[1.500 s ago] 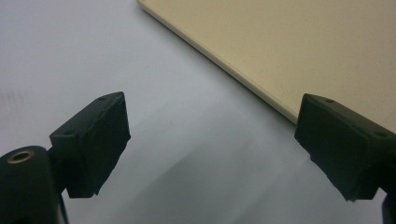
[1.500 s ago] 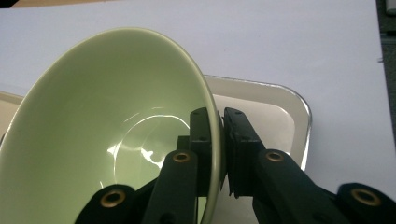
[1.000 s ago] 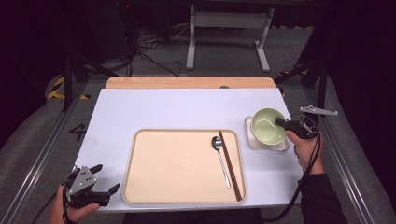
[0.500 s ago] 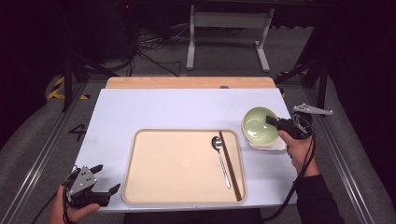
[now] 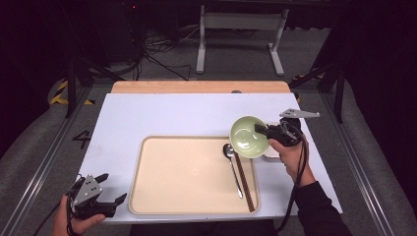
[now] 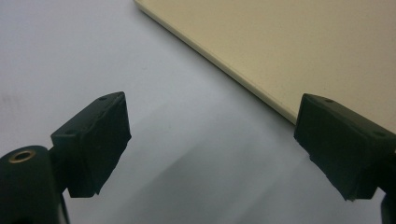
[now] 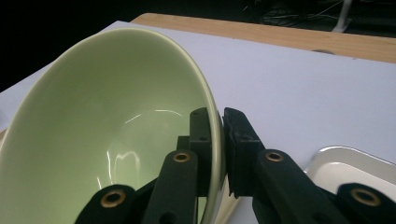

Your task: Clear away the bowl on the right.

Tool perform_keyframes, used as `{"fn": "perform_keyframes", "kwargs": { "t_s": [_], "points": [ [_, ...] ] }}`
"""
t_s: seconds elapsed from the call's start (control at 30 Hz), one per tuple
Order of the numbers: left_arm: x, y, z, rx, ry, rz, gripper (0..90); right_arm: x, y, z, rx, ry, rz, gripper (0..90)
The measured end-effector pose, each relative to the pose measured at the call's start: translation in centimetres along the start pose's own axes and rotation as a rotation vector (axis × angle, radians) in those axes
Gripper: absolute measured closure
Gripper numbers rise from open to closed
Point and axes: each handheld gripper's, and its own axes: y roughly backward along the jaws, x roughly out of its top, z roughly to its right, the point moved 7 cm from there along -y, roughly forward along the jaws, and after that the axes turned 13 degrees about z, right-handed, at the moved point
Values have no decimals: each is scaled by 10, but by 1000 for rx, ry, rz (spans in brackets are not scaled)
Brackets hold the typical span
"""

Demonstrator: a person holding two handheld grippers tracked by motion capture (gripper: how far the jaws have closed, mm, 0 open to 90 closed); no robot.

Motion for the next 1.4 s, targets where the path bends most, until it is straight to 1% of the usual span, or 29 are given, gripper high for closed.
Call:
{"fn": "perform_keyframes", "kwargs": {
  "t_s": [0.1, 0.37, 0.47, 0.63, 0.67, 0.97, 1.07, 1.23, 1.3, 1.33, 1.4],
  "points": [
    [-1, -1, 0, 0, -1, -6, 117, -2, -9, -8, 14, 13, -16, 831],
    [-1, -2, 1, -5, -3, -7, 117, -10, -42, -32, 64, 38, -61, 831],
    [-1, -2, 0, -3, -5, -10, 117, -13, -53, -39, 71, 51, -79, 831],
    [-1, -2, 1, -6, -7, -13, 117, -20, -74, -50, 96, 49, -114, 830],
    [-1, -2, 1, -6, -6, -13, 117, -22, -77, -51, 94, 50, -120, 831],
    [-2, -2, 1, -9, -8, -15, 116, -35, -108, -53, 71, 60, -186, 829],
    [-2, -2, 1, -11, -7, -15, 116, -37, -115, -53, 68, 54, -197, 827],
    [-3, -2, 1, -13, -5, -14, 116, -43, -125, -55, 90, 25, -214, 824],
    [-2, -2, 1, -11, -7, -10, 115, -45, -127, -53, 102, -7, -212, 823],
    [-2, -2, 1, -13, -6, -10, 115, -45, -128, -52, 101, -17, -215, 823],
    [-3, -3, 1, -15, -8, -14, 115, -46, -130, -51, 97, -19, -217, 824]
  ]
}}
